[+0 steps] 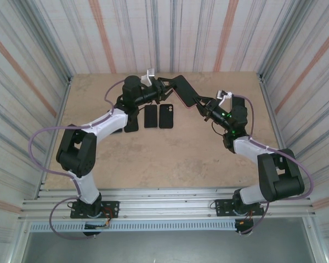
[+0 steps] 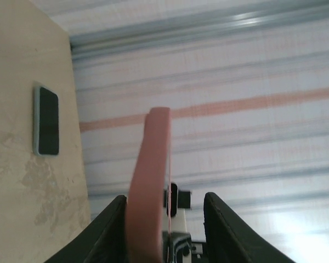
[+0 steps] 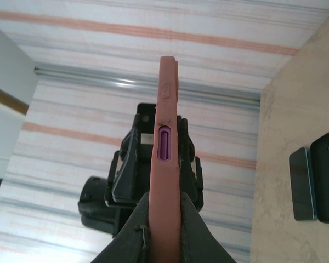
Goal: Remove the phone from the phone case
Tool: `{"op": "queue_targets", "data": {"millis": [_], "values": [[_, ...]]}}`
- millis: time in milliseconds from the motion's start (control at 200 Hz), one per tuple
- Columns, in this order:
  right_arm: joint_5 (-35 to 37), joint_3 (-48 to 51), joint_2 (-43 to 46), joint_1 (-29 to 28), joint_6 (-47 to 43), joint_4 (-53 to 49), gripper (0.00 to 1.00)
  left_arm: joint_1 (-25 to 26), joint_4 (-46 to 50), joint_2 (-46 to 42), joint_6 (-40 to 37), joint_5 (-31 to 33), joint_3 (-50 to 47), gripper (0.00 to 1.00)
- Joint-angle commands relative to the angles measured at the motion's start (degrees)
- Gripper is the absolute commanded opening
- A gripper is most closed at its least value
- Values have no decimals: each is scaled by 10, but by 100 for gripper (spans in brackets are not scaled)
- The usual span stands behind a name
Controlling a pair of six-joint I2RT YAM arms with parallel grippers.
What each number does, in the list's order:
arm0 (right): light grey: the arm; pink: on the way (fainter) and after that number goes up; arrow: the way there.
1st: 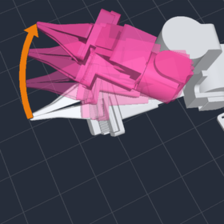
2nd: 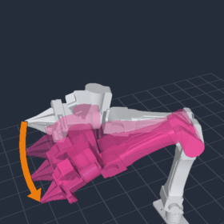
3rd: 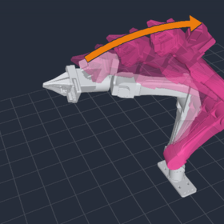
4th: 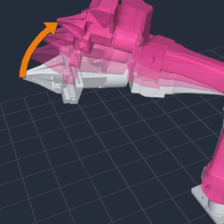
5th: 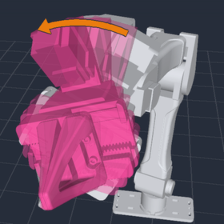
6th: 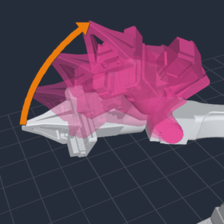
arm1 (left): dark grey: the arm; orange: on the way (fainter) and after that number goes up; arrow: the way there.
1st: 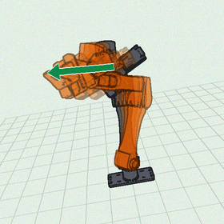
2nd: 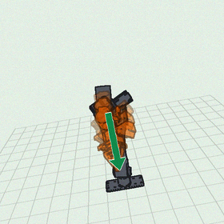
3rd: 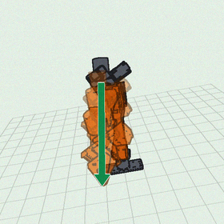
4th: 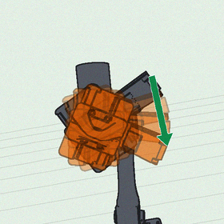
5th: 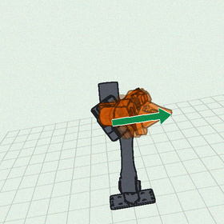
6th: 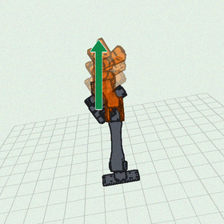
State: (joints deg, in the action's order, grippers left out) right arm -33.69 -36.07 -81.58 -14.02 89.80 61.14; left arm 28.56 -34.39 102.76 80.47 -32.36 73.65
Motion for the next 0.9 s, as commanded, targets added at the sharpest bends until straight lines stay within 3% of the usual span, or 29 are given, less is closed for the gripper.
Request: {"op": "queue_targets", "data": {"millis": [0, 90, 521, 897], "values": [[77, -31, 25, -21, -12, -31, 5, 15, -16, -36, 16, 98, -17, 40], [92, -36, 35, -30, -28, -57, 5, 21, -17, -35, 19, 112, -14, 39], [39, -56, 4, -36, -13, -32, 5, 20, 26, -2, -1, 42, 43, 29], [18, -58, -2, -37, -8, -25, 5, 12, 46, 5, -12, 25, 61, 24]]}}
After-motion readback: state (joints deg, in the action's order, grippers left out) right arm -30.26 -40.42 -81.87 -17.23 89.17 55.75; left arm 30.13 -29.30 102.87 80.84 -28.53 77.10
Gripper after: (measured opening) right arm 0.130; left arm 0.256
